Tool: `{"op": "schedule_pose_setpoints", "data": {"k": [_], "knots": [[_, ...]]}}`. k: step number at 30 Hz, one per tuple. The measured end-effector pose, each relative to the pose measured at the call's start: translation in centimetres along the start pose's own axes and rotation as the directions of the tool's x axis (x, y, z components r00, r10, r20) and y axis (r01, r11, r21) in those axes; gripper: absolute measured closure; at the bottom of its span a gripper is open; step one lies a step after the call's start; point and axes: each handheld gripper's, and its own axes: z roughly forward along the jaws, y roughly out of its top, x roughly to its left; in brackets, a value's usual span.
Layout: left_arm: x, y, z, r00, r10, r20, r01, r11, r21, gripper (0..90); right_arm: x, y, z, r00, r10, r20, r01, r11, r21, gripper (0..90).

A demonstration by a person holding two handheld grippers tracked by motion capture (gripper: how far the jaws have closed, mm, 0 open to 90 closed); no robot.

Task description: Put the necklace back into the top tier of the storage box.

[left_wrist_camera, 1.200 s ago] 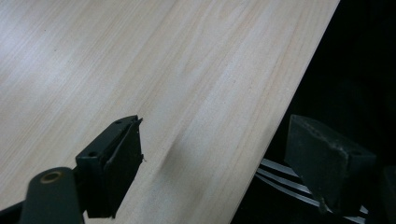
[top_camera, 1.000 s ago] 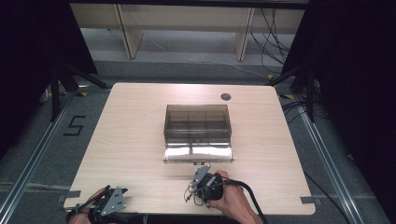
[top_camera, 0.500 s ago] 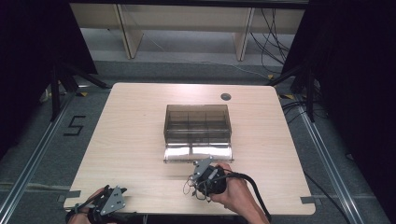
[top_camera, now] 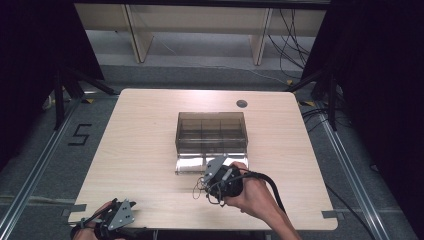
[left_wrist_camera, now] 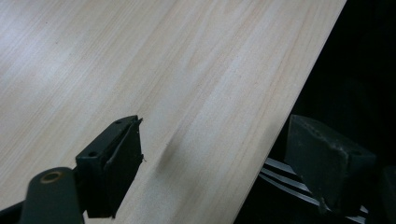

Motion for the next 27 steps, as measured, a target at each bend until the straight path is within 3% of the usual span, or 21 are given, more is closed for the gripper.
{"op": "schedule_pose_setpoints", "data": {"k": [1,3,5,6,13,27], "knots": [[-0.1,0.0,0.1,0.9999,-0.002,-0.013,0.002,1.0000,-0.003,18.3,-0.1,0.2,-0.4,1.0000,-0.001,0.009,0.001,1.000,-0.004,75.9],[0.1,0.0,0.0,0.9999,-0.001,0.014,0.001,1.0000,0.003,18.4,-0.5,0.6,-1.2,0.9998,-0.004,0.022,0.005,1.000,-0.010,75.9],[0.1,0.0,0.0,0.9999,0.000,0.013,0.000,1.0000,0.006,18.4,-1.0,1.0,-1.9,0.9995,-0.025,0.021,0.025,0.999,-0.022,75.9],[0.0,0.0,0.0,0.9999,-0.001,0.012,0.001,1.0000,0.004,18.4,-1.1,1.2,-2.4,0.9997,-0.005,0.026,0.006,1.000,-0.018,75.9],[0.1,0.0,-0.1,1.0000,0.001,0.008,-0.001,1.0000,0.004,18.4,-2.7,2.7,-3.9,0.9994,-0.006,0.034,0.006,1.000,-0.007,75.9],[0.0,0.0,-0.1,0.9999,0.002,0.013,-0.002,1.0000,0.002,18.4,-5.2,3.8,-3.3,0.9983,0.027,0.052,-0.028,0.999,0.031,75.8]]}}
